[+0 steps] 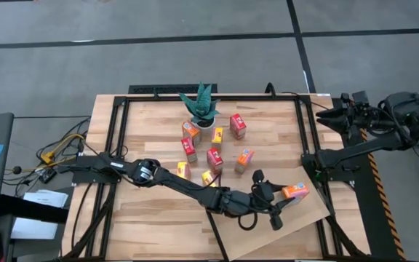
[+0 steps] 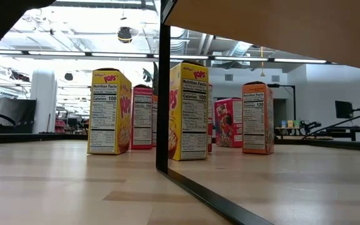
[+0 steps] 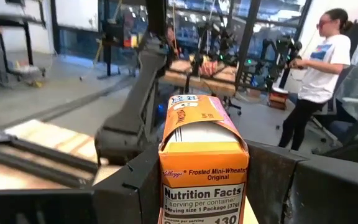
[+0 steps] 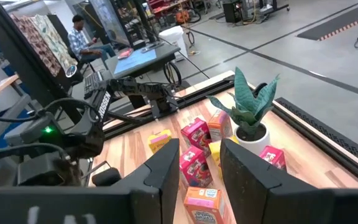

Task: Stack cereal on shelf
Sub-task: Put the top right orange cereal box on the shelf

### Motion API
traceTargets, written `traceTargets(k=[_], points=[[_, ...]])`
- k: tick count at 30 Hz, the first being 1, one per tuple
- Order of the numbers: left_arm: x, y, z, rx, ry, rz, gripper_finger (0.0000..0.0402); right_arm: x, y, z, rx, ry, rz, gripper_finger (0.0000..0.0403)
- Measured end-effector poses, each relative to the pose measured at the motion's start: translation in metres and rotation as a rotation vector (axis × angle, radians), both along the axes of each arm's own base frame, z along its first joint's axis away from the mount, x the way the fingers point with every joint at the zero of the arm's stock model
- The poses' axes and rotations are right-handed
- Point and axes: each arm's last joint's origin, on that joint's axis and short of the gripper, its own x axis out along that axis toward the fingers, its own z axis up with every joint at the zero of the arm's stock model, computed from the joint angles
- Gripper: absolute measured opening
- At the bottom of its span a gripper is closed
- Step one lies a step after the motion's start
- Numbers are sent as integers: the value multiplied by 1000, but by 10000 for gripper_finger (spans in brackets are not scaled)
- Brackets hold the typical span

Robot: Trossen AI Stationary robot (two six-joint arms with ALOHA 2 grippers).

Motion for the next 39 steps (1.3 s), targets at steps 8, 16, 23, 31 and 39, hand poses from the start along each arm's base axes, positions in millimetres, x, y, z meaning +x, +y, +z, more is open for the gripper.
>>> traceTargets(k=[8,16,23,31,39], points=[[1,-2,-5,1,42,-93,207,0,0,-2,-3,20,8,150],[1,-3,-4,8,41,-103,290,0,2,-2,-14,25,69,234],[-2,-5,0,79,72,-101,332,0,3,-2,14,20,104,265],[-14,-7,20,101,168,-111,336,7,5,-2,-3,53,136,265],[-45,4,75,79,244,-106,336,32,10,2,-25,340,167,265]])
